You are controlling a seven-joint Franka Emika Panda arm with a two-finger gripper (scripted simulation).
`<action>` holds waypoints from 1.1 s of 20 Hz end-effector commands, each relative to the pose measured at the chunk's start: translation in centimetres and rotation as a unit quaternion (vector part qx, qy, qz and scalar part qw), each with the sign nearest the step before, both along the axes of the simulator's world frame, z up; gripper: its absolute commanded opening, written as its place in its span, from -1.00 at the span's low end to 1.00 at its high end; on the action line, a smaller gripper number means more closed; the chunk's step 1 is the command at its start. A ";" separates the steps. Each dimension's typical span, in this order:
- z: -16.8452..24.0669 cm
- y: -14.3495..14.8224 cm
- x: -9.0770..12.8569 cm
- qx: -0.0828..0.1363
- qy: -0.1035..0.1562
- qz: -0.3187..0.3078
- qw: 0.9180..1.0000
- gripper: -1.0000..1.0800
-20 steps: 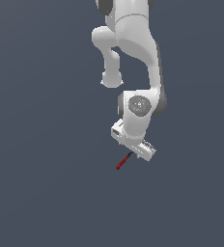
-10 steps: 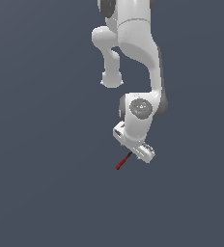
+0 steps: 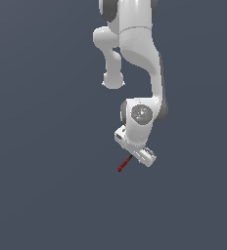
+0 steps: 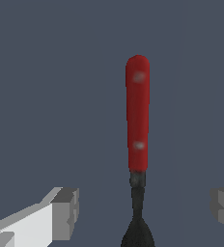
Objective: Pick up the object and move it to a goal position.
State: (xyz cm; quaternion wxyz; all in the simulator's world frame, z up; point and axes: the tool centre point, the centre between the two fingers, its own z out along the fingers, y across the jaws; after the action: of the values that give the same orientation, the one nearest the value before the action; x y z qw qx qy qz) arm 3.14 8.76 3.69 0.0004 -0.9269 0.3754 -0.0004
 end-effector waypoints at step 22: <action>-2.7 -0.6 0.2 -0.001 0.000 -0.004 1.000 -1.00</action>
State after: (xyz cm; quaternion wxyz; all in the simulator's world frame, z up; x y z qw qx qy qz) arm 3.27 8.29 0.95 -0.0005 -0.9255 0.3787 -0.0009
